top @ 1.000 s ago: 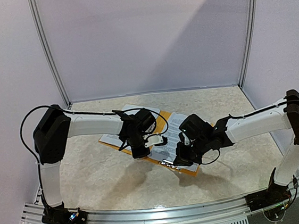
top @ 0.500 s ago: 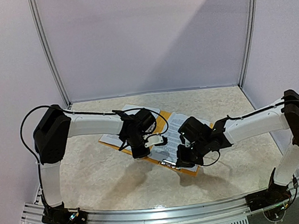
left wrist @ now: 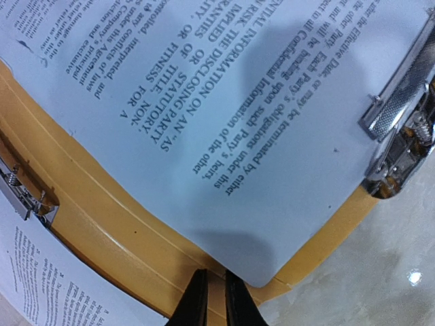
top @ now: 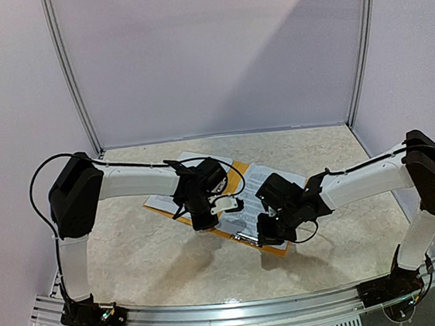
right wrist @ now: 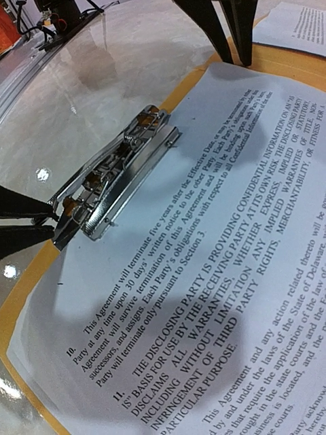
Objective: Put the files into the folder
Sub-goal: Clamp the file in the folder with some files.
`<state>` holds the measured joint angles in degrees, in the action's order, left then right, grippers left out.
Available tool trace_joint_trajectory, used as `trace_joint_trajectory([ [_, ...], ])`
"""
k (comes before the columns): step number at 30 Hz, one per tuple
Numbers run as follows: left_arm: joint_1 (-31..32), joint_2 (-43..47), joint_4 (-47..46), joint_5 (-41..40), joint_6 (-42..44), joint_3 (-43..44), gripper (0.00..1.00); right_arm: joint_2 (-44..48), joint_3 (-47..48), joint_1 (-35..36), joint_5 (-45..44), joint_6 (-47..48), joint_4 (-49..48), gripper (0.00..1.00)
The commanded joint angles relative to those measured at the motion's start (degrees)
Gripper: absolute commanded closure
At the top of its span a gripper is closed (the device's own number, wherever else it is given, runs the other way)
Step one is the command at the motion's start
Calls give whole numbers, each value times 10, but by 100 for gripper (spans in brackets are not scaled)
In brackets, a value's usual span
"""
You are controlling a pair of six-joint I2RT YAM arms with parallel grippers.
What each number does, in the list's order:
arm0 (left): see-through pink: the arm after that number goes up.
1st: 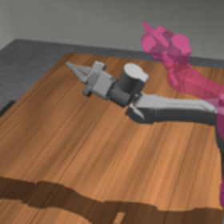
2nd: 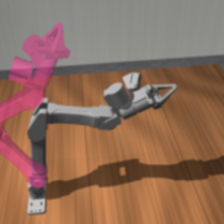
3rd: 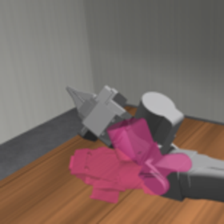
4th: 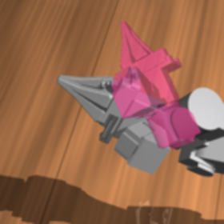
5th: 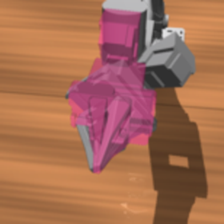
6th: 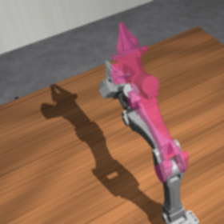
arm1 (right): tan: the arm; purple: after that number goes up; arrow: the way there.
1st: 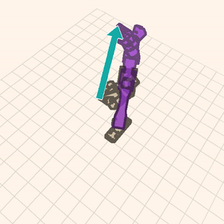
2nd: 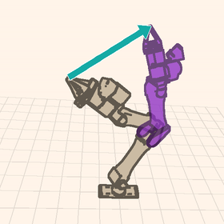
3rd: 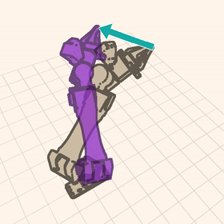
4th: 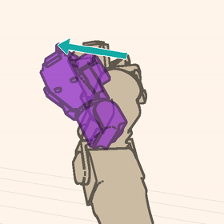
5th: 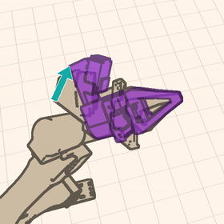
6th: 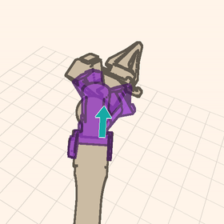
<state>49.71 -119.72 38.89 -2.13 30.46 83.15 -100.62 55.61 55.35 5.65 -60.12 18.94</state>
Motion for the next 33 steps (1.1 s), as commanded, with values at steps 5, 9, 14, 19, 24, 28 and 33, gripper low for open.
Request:
trace_joint_trajectory([
  [5, 16, -52, 41, 34, 6, -19, 87, -70, -26, -4, -96, 1, 69, 100],
  [9, 16, -52, 42, 34, 6, -19, 87, -76, -30, -4, -88, 1, 63, 100],
  [14, 16, -53, 42, 34, 6, -17, 87, -79, -55, -4, -67, -11, 40, 100],
  [19, 16, -55, 44, 33, 5, -15, 87, -89, -60, -4, -30, -15, 20, 100],
  [24, 17, -55, 44, 33, 5, -15, 87, -105, -59, -3, -17, -11, 17, 100],
  [28, 17, -57, 44, 32, 5, -14, 87, -91, -56, -4, -22, -9, 32, 100],
  [33, 17, -57, 46, 33, 5, -13, 87, -77, -30, -4, -11, 0, 49, 100],
])
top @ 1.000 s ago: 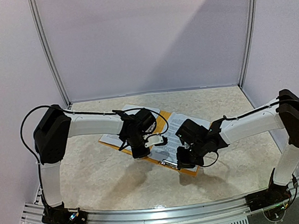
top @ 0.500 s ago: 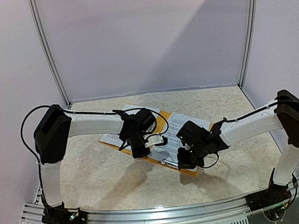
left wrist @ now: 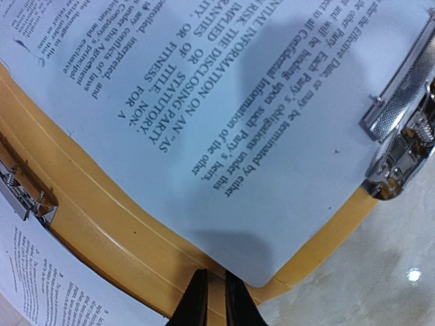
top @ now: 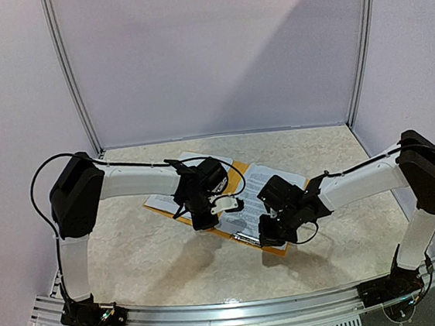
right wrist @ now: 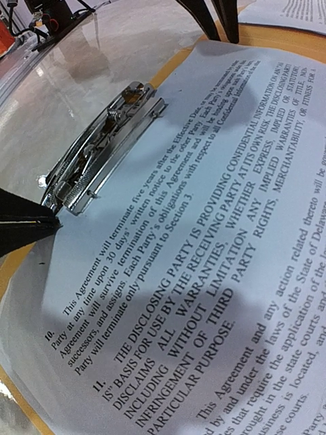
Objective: Put the files into the folder
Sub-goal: Clamp the file in the folder with some files.
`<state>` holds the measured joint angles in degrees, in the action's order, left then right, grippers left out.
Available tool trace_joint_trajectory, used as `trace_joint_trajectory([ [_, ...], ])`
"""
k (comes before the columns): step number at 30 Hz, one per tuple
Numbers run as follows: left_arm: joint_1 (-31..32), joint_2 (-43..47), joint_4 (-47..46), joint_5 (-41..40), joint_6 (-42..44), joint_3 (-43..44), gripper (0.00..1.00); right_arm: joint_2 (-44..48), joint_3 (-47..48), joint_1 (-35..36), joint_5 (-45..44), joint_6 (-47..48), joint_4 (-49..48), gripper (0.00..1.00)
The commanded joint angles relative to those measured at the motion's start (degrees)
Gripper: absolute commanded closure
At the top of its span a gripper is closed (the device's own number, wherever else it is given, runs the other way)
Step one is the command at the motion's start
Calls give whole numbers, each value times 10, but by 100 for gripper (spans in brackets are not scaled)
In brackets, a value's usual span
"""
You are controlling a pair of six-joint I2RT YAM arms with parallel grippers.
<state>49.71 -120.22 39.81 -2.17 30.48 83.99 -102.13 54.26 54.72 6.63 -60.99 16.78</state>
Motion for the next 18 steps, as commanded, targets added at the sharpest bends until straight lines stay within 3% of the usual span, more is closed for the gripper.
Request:
trace_joint_trajectory([
  [1, 17, -52, 36, 32, 5, -22, 87, -59, -11, 2, -21, 9, 76, 100],
  [18, 17, -54, 38, 33, 5, -20, 87, -23, 22, 2, -23, 18, 116, 100],
])
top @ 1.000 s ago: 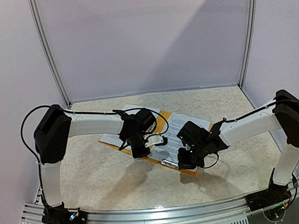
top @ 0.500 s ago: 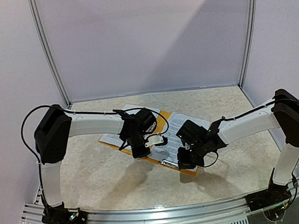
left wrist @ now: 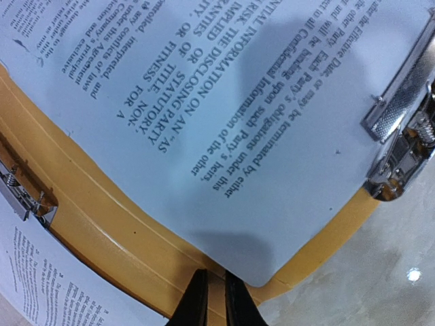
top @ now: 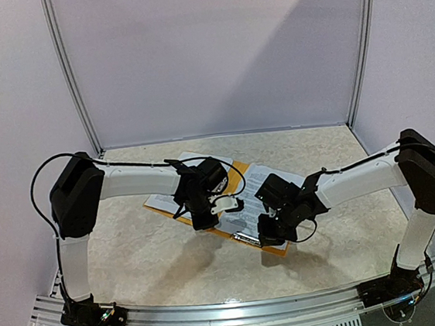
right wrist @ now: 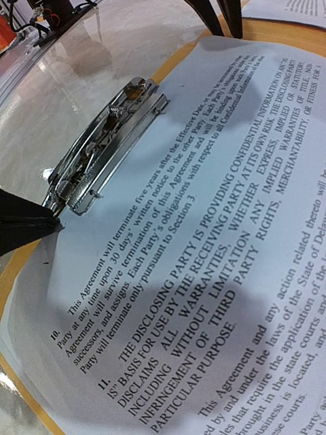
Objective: Put the files into the folder
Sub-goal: Clamp the file in the folder with some files.
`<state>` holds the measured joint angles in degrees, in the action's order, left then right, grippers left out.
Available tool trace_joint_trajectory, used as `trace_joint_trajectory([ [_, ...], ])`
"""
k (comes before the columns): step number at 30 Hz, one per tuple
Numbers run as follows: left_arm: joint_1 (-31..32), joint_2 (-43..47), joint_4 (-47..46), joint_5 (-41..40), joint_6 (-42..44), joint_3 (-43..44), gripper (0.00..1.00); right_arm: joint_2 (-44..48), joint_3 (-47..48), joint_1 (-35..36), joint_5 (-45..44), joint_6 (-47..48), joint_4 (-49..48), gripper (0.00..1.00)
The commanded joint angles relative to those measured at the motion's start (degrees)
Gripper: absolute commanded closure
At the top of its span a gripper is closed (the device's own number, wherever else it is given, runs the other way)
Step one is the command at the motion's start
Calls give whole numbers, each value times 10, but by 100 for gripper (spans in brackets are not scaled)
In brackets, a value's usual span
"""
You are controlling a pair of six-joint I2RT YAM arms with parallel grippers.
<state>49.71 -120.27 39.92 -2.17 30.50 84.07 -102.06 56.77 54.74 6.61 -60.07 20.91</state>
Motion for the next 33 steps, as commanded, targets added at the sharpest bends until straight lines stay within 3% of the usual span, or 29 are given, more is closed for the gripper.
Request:
trace_joint_trajectory([
  [1, 17, -54, 37, 33, 5, -21, 87, -23, 0, 1, -23, 11, 76, 100],
  [33, 19, -58, 41, 32, 6, -17, 87, -23, 44, 2, -4, 15, 79, 99],
])
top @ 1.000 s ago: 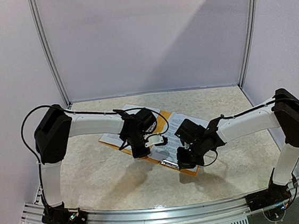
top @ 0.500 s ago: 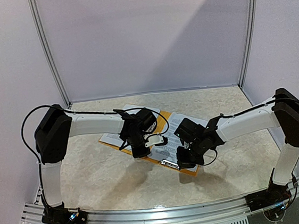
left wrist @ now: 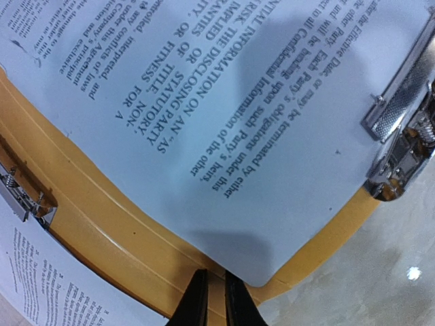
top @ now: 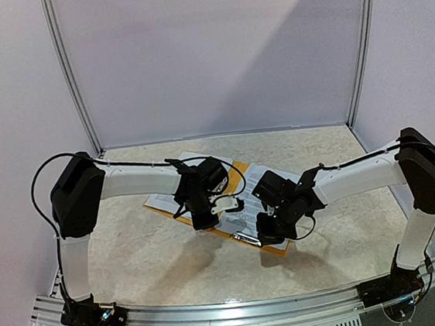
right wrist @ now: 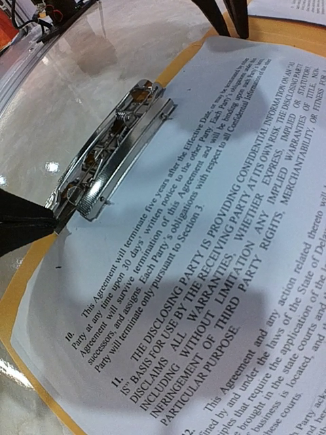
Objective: Put the files into the folder
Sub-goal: Clamp the file in the folder with some files.
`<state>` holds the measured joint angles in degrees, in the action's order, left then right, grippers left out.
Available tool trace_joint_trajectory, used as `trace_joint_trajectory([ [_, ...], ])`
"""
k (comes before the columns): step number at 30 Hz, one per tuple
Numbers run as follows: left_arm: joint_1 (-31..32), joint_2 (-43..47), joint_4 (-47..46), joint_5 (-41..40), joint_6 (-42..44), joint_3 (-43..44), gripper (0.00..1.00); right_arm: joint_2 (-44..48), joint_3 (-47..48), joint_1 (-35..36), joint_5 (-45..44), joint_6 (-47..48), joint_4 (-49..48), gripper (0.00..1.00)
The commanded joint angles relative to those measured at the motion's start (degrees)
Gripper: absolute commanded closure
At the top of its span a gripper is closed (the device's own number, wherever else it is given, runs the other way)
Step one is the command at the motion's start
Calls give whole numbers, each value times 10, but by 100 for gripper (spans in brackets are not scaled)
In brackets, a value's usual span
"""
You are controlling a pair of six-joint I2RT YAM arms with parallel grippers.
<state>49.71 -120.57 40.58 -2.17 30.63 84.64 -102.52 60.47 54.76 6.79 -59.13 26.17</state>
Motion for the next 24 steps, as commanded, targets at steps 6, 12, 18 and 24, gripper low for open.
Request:
trace_joint_trajectory([
  [6, 19, -57, 36, 32, 5, -22, 87, -14, 19, 2, -10, 9, 30, 94],
  [12, 20, -58, 37, 37, 4, -22, 87, -12, 24, 2, -2, 11, 13, 91],
  [18, 21, -62, 38, 38, 4, -20, 87, 12, 28, 1, -11, 11, 19, 90],
  [24, 19, -58, 48, 38, 9, -16, 87, 43, 35, -6, -44, 23, 65, 87],
])
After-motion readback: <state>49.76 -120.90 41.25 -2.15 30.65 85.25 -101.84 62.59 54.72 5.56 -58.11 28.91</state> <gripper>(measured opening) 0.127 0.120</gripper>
